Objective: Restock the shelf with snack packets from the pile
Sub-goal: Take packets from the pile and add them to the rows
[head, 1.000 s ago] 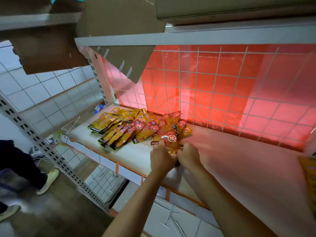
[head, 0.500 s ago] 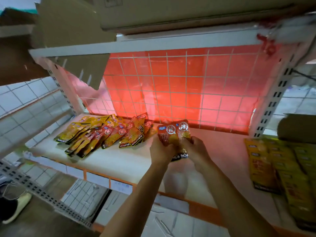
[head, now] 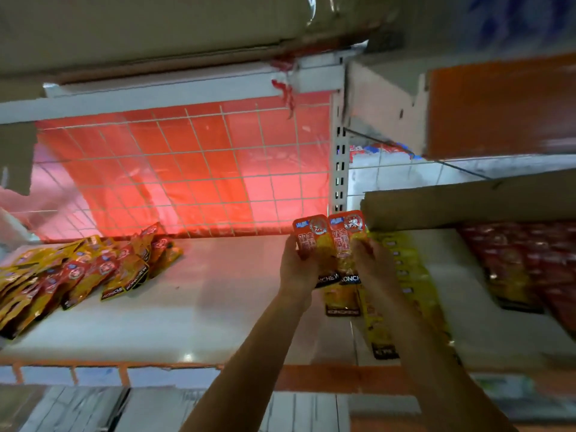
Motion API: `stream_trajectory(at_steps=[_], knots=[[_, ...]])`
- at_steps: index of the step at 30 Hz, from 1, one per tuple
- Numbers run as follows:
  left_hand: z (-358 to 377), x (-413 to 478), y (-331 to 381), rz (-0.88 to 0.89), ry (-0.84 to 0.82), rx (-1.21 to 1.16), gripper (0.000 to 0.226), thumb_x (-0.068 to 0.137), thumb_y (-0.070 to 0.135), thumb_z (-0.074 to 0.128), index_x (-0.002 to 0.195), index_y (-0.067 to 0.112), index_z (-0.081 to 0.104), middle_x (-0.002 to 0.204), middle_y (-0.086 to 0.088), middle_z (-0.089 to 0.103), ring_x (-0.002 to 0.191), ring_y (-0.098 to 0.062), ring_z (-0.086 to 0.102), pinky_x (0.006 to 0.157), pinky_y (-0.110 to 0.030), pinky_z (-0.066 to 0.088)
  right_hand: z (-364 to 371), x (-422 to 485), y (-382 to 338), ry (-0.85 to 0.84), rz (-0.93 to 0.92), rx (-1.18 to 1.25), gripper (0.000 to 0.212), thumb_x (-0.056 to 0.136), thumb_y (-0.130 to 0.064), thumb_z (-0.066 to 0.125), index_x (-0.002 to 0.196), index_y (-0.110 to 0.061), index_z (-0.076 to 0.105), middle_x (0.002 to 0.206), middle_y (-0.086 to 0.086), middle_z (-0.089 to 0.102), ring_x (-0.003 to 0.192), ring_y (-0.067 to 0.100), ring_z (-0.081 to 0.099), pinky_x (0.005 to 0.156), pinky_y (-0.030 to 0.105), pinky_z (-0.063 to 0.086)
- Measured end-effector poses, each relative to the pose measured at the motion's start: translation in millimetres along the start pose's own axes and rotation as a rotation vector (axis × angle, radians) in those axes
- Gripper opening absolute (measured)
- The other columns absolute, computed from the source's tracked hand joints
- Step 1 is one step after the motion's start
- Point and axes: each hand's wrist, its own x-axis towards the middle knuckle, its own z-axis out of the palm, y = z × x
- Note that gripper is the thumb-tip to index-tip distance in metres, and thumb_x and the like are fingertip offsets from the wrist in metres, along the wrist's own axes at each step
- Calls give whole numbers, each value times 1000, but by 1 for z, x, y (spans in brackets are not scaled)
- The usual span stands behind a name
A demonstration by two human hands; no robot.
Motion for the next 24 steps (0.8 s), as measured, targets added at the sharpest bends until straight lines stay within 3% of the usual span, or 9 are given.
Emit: stream_trajectory(at_steps=[5, 8, 9, 11, 13, 16, 19, 24], knots=[[56, -10, -2, 30, -59, 110, 30, 89, 6, 58, 103, 33, 58, 111, -4, 68, 102, -22, 65, 90, -45, 54, -60, 12, 19, 41, -10, -40, 23, 96, -33, 51, 94, -15, 65, 82, 1, 59, 78, 17, 54, 68, 26, 33], [89, -18, -6, 45, -75, 107, 31, 85, 7, 64, 106, 28, 59, 98, 1, 69, 84, -6, 67, 67, -24, 57, -94, 17, 31, 78, -13, -47, 20, 95, -31, 51, 95, -14, 62, 84, -1, 58, 80, 17, 54, 68, 27, 34], [100, -21, -8, 52, -75, 124, 29, 84, 7, 66, 105, 26, 60, 95, 1, 69, 82, -6, 67, 65, -24, 56, -105, 18, 36, 92, -8, -40, 18, 95, -29, 51, 94, -14, 60, 81, -1, 58, 77, 17, 54, 65, 28, 35], [123, -26, -12, 61, -74, 209, 21, 83, 12, 68, 102, 20, 63, 94, -2, 70, 85, -17, 67, 74, -35, 57, -128, 19, 45, 116, -9, -36, 14, 94, -23, 50, 90, -13, 58, 74, 2, 57, 68, 18, 53, 59, 31, 37], [144, -31, -15, 86, -89, 322, 15, 84, 20, 67, 98, 17, 66, 92, -3, 70, 86, -22, 67, 79, -38, 55, -150, 20, 55, 122, -6, -52, 13, 93, -18, 49, 94, -10, 60, 70, 5, 56, 62, 19, 51, 59, 30, 36], [175, -41, -22, 78, -144, 368, 19, 87, 23, 64, 104, 15, 68, 94, -3, 72, 88, -20, 67, 79, -35, 55, -182, 23, 71, 183, 55, -109, 20, 94, -19, 51, 107, -6, 60, 81, 8, 61, 76, 27, 57, 65, 28, 34], [202, -49, -30, 70, -194, 372, 6, 87, 20, 64, 92, 18, 67, 90, -2, 71, 85, -19, 67, 76, -32, 53, -208, 24, 86, 252, 122, -132, 31, 95, -24, 51, 121, -7, 52, 102, 15, 64, 96, 34, 60, 75, 33, 38], [232, -58, -48, -2, -273, 391, 8, 88, 26, 66, 81, 26, 62, 86, 5, 68, 82, -13, 66, 74, -29, 55, -244, 18, 105, 394, 160, -203, 33, 94, -17, 48, 126, -8, 46, 96, 19, 63, 96, 39, 61, 72, 35, 38]])
